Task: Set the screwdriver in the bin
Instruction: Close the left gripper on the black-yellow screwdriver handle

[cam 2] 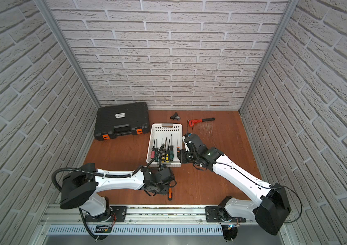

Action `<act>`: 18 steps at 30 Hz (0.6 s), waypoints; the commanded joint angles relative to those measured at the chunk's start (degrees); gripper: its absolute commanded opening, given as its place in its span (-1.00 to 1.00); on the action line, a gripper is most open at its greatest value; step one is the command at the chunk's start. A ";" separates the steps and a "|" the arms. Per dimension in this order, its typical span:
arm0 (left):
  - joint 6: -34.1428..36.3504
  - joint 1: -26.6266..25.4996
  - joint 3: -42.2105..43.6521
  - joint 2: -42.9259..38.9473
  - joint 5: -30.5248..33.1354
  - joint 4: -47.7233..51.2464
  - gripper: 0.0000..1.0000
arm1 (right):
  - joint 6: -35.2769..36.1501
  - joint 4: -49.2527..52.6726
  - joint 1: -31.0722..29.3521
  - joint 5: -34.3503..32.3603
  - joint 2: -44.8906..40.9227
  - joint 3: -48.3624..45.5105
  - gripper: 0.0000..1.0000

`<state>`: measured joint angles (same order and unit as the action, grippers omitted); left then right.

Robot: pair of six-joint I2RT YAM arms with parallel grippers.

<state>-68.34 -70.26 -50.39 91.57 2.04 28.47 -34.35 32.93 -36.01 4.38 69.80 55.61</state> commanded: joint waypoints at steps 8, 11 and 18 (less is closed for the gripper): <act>-2.18 -0.35 0.20 -5.34 6.72 12.79 -0.81 | -1.42 -3.60 -0.31 0.53 -0.68 -0.77 -0.33; -5.17 -1.77 2.04 -9.43 7.54 16.51 -0.81 | -1.67 -4.00 -0.29 0.59 -0.38 -0.84 -0.33; -11.01 0.74 8.16 -24.63 10.26 25.53 -0.82 | -1.21 -4.41 -0.29 1.38 1.69 1.92 -0.33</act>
<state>-76.44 -71.59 -42.85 71.79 8.21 46.04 -35.42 30.85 -36.01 5.26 70.81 55.79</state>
